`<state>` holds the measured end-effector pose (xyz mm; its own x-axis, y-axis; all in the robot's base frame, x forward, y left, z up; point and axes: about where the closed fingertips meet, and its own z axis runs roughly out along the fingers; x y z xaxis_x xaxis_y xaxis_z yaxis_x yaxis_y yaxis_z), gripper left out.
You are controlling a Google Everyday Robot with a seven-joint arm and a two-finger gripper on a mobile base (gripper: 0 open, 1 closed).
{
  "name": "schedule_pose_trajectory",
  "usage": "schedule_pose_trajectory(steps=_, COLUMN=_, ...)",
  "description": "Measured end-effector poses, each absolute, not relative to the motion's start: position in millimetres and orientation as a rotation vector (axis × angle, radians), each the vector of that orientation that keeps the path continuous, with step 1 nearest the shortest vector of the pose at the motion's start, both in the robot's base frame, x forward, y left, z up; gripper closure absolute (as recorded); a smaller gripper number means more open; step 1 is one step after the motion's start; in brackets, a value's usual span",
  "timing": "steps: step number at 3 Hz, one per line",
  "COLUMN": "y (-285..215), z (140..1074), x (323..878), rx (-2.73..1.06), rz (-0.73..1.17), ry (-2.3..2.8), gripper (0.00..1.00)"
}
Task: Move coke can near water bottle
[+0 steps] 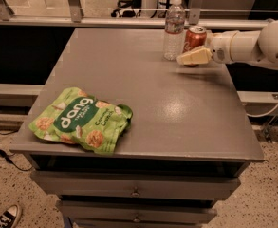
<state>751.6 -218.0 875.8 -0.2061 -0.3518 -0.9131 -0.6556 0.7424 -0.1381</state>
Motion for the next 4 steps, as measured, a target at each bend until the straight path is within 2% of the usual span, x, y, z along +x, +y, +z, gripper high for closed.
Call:
schedule_pose_trajectory(steps=1, y=-215, z=869, x=746, rx=-0.785, rz=0.352, ry=1.827, gripper=0.0)
schedule_pose_trajectory(steps=3, y=-280, z=877, x=680, rx=-0.633, rz=0.278, ry=1.834, gripper=0.0)
schedule_pose_trajectory(steps=4, y=-293, z=875, x=673, rx=-0.612, rz=0.266, ry=1.842, gripper=0.0)
